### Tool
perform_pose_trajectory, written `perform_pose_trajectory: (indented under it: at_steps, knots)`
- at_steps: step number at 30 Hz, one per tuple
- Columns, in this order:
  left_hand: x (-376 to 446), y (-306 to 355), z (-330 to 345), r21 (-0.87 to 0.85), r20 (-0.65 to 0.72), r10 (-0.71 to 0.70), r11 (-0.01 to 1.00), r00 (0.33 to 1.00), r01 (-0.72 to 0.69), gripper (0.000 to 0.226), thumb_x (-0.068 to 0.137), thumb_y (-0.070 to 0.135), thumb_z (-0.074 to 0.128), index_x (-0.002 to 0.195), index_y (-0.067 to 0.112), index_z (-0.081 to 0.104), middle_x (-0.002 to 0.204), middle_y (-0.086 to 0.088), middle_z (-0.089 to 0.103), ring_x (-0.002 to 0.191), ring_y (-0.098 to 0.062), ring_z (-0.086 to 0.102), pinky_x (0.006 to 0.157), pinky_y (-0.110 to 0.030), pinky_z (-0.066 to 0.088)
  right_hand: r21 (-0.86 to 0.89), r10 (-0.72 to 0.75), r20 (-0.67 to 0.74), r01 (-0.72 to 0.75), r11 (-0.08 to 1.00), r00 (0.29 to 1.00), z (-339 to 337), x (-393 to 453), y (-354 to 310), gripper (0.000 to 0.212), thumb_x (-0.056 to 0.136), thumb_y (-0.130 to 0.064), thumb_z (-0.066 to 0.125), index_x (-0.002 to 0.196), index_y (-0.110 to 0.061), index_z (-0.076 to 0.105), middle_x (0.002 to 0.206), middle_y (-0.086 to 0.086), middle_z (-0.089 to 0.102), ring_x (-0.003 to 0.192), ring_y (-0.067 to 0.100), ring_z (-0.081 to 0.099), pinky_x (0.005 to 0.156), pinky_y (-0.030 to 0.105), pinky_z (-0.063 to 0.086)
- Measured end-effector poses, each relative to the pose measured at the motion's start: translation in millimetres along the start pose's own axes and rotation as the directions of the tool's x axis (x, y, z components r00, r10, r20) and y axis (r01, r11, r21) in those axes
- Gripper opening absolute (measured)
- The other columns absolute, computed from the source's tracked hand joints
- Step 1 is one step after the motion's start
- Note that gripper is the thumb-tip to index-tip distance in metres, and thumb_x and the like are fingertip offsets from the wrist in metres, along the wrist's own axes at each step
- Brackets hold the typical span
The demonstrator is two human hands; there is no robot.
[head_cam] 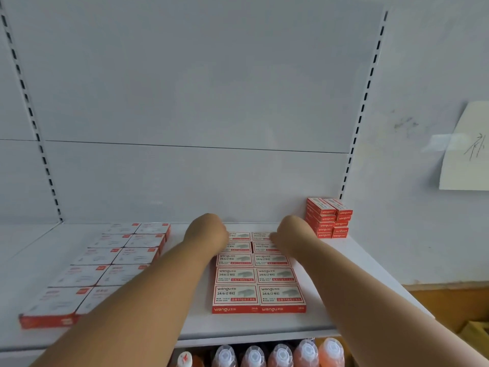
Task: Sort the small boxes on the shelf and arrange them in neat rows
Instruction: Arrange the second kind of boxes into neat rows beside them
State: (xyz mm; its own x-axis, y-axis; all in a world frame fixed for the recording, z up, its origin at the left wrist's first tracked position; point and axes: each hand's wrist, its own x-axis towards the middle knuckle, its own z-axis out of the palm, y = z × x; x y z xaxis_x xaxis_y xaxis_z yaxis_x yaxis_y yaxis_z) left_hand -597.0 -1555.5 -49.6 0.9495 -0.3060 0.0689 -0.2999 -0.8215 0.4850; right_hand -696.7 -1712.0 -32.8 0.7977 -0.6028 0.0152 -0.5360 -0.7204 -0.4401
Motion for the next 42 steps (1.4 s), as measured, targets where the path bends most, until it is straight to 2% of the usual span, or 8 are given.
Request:
perform_pose_trajectory:
  at_steps: [4,20,24,29,33,36,39,42]
  knots:
    - [2,-1,2,0.052,-0.012,0.022,0.998,1.0,-0.022,0.018,0.087,0.023,0.058,0.081,0.018,0.073,0.078,0.001,0.07,0.071,-0.02,0.066,0.055,-0.027,0.044,-0.058,-0.013,-0.018,0.012,0.998,1.0,3,1,-2,0.019,0.089,-0.018,0.056,0.071,-0.011,0.051,0.068,0.0,0.051,0.068,0.02,0.053,0.048,0.024,0.036]
    - [-4,4,2,0.17,-0.041,0.05,0.985,0.998,-0.042,0.013,0.089,0.017,0.055,0.084,0.017,0.067,0.08,0.001,0.065,0.072,-0.019,0.062,0.055,-0.028,0.041,-0.041,-0.046,0.002,0.046,0.998,0.999,-1,-5,-1,0.019,0.09,-0.025,0.059,0.08,-0.009,0.06,0.069,0.0,0.056,0.059,0.014,0.053,0.045,0.023,0.037]
    - [-12,8,-2,0.22,-0.06,0.108,0.971,0.992,-0.092,0.009,0.091,0.019,0.055,0.094,0.017,0.063,0.088,0.0,0.061,0.078,-0.019,0.061,0.061,-0.029,0.046,-0.023,-0.06,0.02,0.06,0.998,0.998,-5,-9,1,0.017,0.09,-0.025,0.059,0.083,-0.01,0.059,0.071,0.0,0.057,0.06,0.013,0.052,0.046,0.023,0.037]
    - [-21,22,-16,0.334,-0.016,0.163,0.931,0.987,-0.148,0.018,0.091,0.021,0.056,0.108,0.017,0.056,0.093,0.0,0.054,0.085,-0.02,0.059,0.067,-0.03,0.048,0.001,-0.139,0.013,0.139,0.99,0.99,-17,-15,12,0.033,0.093,-0.028,0.061,0.119,-0.009,0.06,0.114,0.006,0.064,0.095,0.024,0.064,0.08,0.033,0.056]
    - [-26,38,-28,0.462,0.046,0.135,0.876,0.99,-0.141,0.028,0.091,0.022,0.055,0.118,0.017,0.057,0.099,-0.002,0.055,0.089,-0.021,0.06,0.069,-0.03,0.047,0.066,-0.217,0.05,0.214,0.975,0.975,-24,-12,24,0.04,0.092,-0.029,0.062,0.128,-0.011,0.057,0.117,0.007,0.065,0.095,0.027,0.067,0.081,0.034,0.057]
    - [-28,59,-28,0.507,0.004,0.191,0.845,0.982,-0.167,0.031,0.091,0.021,0.051,0.121,0.016,0.056,0.106,-0.004,0.05,0.093,-0.024,0.057,0.07,-0.032,0.046,0.066,-0.256,-0.036,0.258,0.964,0.966,-37,-4,38,0.039,0.092,-0.028,0.06,0.128,-0.015,0.057,0.119,0.005,0.065,0.091,0.023,0.066,0.075,0.028,0.053]
    - [-27,89,-16,0.409,0.018,0.278,0.874,0.96,-0.261,0.026,0.092,0.025,0.051,0.116,0.016,0.058,0.109,-0.003,0.056,0.095,-0.025,0.058,0.073,-0.032,0.046,0.056,-0.286,-0.167,0.299,0.953,0.944,-56,4,55,0.032,0.09,-0.027,0.059,0.121,-0.02,0.062,0.116,0.001,0.065,0.103,0.021,0.061,0.079,0.022,0.043]
    - [-27,121,-1,0.323,0.004,0.329,0.893,0.944,-0.313,0.025,0.093,0.027,0.051,0.114,0.017,0.059,0.114,-0.005,0.059,0.101,-0.027,0.058,0.08,-0.032,0.048,0.079,-0.315,-0.277,0.348,0.934,0.908,-74,11,74,0.025,0.089,-0.022,0.056,0.113,-0.022,0.065,0.113,0.001,0.06,0.097,0.021,0.059,0.075,0.025,0.042]
